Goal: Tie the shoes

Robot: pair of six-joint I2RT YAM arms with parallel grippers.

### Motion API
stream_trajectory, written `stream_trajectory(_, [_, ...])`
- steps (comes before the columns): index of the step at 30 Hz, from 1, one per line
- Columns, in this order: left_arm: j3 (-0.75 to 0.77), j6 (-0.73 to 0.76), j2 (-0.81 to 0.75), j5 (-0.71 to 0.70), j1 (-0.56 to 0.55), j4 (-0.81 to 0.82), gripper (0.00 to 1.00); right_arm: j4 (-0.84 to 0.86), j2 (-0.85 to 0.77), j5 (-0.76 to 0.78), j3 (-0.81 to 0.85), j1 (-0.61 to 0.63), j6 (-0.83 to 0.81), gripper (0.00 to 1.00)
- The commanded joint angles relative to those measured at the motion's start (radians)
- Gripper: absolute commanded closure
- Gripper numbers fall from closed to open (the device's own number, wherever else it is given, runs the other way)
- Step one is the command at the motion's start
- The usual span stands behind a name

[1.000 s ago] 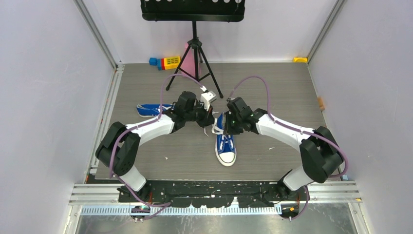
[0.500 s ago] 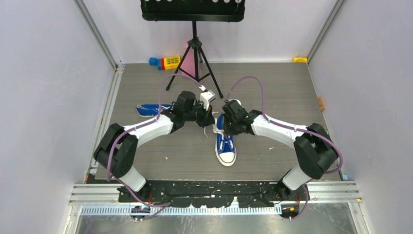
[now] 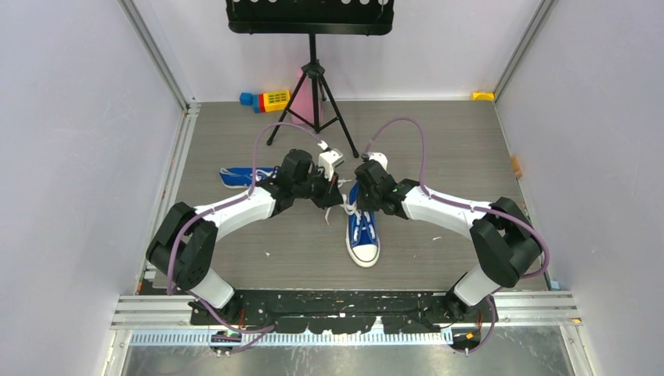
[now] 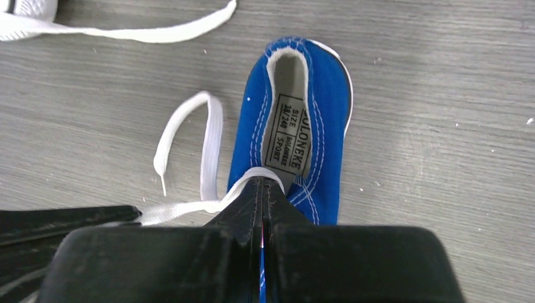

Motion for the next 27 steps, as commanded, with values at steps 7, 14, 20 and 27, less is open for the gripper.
stream_trajectory(7, [-0.039, -0.028, -0.042, 0.044, -0.012, -0.011, 0.99, 0.186, -0.012, 0.058, -0.037, 0.006, 0.040, 1.00])
stream_trajectory(14, [0.001, -0.032, -0.028, -0.006, -0.014, -0.157, 0.68, 0.231, -0.005, 0.048, -0.074, 0.005, 0.049, 1.00])
stream_trajectory(20, [-0.012, -0.066, -0.080, -0.038, 0.018, -0.125, 0.52, 0.246, -0.051, 0.057, -0.118, 0.006, 0.035, 1.00])
stream_trajectory(27, [0.034, -0.079, -0.050, 0.000, 0.074, -0.078, 0.48, 0.241, -0.080, 0.065, -0.135, 0.006, 0.021, 1.00])
